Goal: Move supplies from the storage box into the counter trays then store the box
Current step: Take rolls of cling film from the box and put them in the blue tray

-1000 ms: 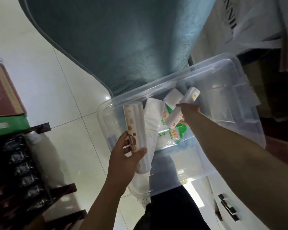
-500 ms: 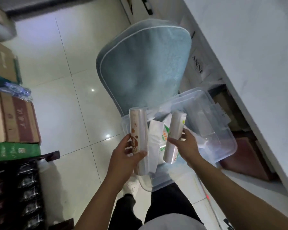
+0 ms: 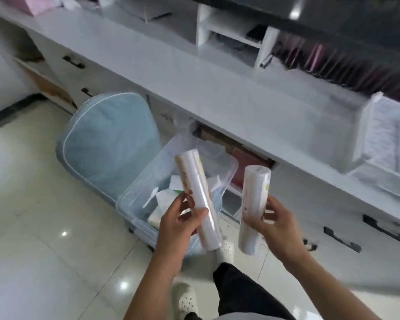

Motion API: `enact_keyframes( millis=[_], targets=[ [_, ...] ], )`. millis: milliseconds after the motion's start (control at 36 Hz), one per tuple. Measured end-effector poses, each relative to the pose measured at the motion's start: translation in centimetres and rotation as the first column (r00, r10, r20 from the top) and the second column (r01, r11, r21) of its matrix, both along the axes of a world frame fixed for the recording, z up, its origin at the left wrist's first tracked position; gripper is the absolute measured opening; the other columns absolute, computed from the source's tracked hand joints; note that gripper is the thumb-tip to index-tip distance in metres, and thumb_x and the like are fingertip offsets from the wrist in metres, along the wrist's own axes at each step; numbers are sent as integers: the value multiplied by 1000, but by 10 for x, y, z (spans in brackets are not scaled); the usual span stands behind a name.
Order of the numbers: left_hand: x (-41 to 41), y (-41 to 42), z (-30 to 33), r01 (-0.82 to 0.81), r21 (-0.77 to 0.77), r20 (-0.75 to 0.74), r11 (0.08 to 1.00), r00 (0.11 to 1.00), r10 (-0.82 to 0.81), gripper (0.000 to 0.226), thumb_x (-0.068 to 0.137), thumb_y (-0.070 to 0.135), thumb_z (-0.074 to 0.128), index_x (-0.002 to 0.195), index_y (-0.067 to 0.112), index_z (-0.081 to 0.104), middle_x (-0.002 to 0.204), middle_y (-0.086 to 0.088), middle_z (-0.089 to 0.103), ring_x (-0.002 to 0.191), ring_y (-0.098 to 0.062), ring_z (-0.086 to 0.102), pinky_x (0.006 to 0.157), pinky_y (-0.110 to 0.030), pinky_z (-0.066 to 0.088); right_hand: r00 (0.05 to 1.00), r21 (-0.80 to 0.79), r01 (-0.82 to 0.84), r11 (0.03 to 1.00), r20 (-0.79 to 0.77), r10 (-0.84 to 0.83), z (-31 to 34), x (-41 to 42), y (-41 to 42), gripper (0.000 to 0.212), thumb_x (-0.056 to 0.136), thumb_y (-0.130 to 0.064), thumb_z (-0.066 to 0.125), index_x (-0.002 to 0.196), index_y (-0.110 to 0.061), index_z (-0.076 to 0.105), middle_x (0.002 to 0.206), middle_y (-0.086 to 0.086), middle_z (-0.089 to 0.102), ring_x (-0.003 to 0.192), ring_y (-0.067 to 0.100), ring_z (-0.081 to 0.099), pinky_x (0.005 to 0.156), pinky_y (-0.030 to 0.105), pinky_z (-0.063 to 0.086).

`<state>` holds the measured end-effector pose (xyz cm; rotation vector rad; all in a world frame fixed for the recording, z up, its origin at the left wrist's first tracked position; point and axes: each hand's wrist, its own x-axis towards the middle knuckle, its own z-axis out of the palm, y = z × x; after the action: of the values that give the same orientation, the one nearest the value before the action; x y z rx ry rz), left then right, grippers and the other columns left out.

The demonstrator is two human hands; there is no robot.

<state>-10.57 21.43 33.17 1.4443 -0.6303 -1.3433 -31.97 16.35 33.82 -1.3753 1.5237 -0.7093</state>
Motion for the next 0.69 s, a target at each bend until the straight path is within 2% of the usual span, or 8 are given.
enact_keyframes(
  millis=[111, 250, 306, 361, 444, 528, 583, 694],
  targets=[
    [-58, -14, 19, 165, -41, 10, 985, 986, -165, 53, 70, 26, 78, 121, 31, 64, 107, 4, 73, 99, -14, 70, 86, -38, 58, 988, -41, 156, 987, 8, -156, 18, -64, 21, 50, 74, -29, 81, 120, -31, 60, 101, -10, 69, 93, 9, 64, 76, 32, 55],
    [-140, -27, 36, 319, -79, 35, 945, 948, -317, 61, 64, 26, 82, 121, 22, 64, 108, -1, 74, 103, -22, 69, 89, -43, 58, 918, -104, 393, 914, 100, -383, 28, -151, 49, 54, 75, -27, 81, 124, -30, 60, 105, -6, 68, 96, 12, 63, 73, 29, 54],
    [-175, -31, 39, 353, -82, 40, 932, 935, -351, 55, 65, 20, 82, 118, 21, 65, 106, -1, 75, 103, -24, 69, 88, -44, 57, 881, -130, 469, 874, 137, -452, 31, -188, 60, 53, 75, -27, 82, 123, -29, 60, 106, -5, 67, 98, 15, 64, 76, 33, 57],
    [-211, -35, 41, 379, -79, 36, 922, 925, -377, 63, 59, 26, 82, 119, 22, 64, 107, -2, 75, 105, -25, 68, 89, -46, 56, 844, -144, 531, 835, 177, -506, 33, -227, 71, 53, 74, -23, 83, 122, -30, 61, 106, -1, 67, 97, 21, 66, 78, 40, 59],
    [-270, -41, 45, 414, -77, 33, 907, 910, -413, 61, 62, 26, 80, 121, 23, 64, 111, -4, 73, 108, -26, 67, 92, -50, 54, 814, -165, 578, 799, 184, -550, 37, -291, 88, 54, 75, -21, 83, 123, -32, 61, 105, -1, 68, 95, 22, 68, 78, 44, 59],
    [-334, -45, 48, 445, -88, 23, 891, 895, -445, 46, 67, 18, 79, 110, 29, 69, 109, -2, 74, 103, -23, 68, 83, -44, 56, 779, -206, 627, 752, 176, -602, 44, -357, 107, 56, 74, -24, 82, 124, -35, 59, 107, -6, 68, 97, 18, 67, 77, 43, 58],
    [-374, -48, 49, 477, -97, 20, 874, 878, -477, 46, 67, 15, 80, 109, 29, 69, 108, -1, 74, 102, -24, 68, 81, -43, 56, 761, -239, 649, 723, 168, -627, 46, -403, 118, 54, 74, -23, 82, 121, -37, 59, 106, -10, 68, 97, 16, 65, 78, 39, 56],
    [-443, -52, 53, 529, -121, 33, 840, 848, -529, 50, 63, 24, 80, 111, 28, 68, 107, -1, 74, 105, -25, 68, 92, -52, 54, 752, -299, 651, 698, 133, -645, 46, -488, 128, 56, 73, -14, 82, 121, -33, 60, 106, -7, 69, 96, 23, 65, 83, 44, 55]
  ],
)
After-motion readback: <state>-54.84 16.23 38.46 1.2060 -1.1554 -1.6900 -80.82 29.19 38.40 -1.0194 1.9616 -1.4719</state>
